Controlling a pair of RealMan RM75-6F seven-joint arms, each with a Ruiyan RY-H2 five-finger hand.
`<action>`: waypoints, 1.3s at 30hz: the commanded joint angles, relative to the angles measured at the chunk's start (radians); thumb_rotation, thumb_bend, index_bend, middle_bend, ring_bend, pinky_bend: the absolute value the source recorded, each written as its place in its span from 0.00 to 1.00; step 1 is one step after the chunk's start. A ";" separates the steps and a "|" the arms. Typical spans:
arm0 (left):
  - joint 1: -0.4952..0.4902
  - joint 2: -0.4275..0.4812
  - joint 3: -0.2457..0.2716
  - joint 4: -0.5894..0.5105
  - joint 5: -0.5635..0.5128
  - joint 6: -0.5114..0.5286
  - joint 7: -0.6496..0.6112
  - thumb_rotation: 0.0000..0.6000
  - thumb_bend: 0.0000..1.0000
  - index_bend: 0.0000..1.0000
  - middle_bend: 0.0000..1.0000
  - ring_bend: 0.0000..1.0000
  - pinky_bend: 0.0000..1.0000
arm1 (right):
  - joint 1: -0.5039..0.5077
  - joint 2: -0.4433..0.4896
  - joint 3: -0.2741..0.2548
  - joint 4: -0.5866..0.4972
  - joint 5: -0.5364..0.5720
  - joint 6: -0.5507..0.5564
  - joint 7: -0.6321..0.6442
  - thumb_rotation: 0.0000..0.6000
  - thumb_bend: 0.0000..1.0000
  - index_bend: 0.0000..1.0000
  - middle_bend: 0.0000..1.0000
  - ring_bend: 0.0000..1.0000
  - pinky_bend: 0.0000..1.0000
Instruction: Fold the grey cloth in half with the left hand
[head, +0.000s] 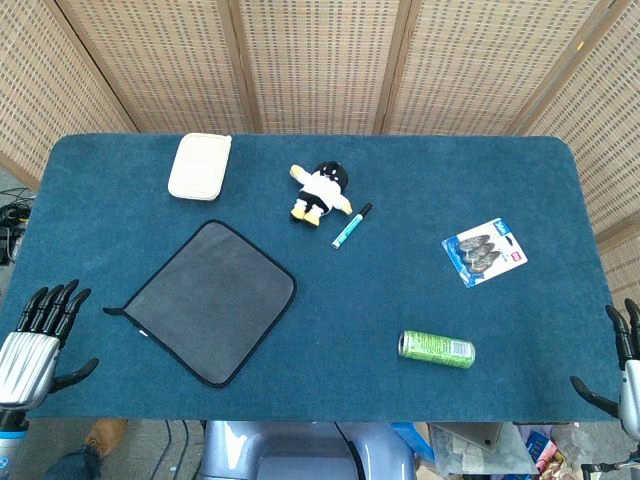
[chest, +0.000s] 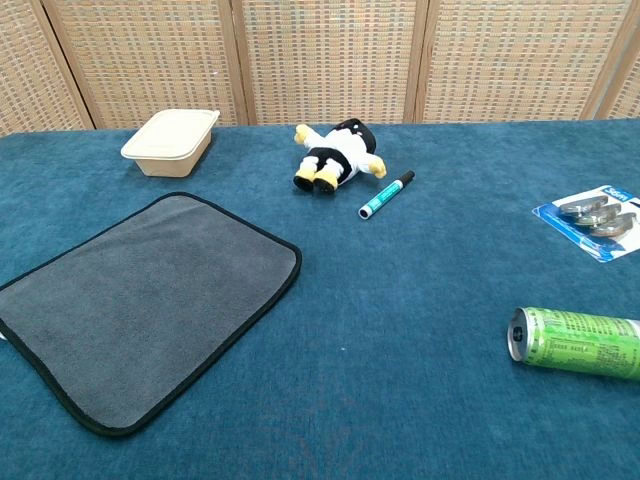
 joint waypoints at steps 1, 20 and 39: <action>0.000 0.001 0.002 0.000 0.001 -0.003 -0.001 1.00 0.18 0.00 0.00 0.00 0.00 | 0.000 0.001 -0.001 -0.001 -0.002 0.000 0.000 1.00 0.00 0.00 0.00 0.00 0.00; -0.215 0.017 -0.126 -0.037 -0.124 -0.294 0.050 1.00 0.19 0.00 0.00 0.00 0.00 | 0.015 0.011 0.023 0.008 0.055 -0.036 0.040 1.00 0.00 0.00 0.00 0.00 0.00; -0.747 -0.330 -0.306 0.391 -0.488 -0.893 0.160 1.00 0.20 0.29 0.00 0.00 0.00 | 0.034 0.019 0.070 0.062 0.190 -0.110 0.105 1.00 0.00 0.00 0.00 0.00 0.00</action>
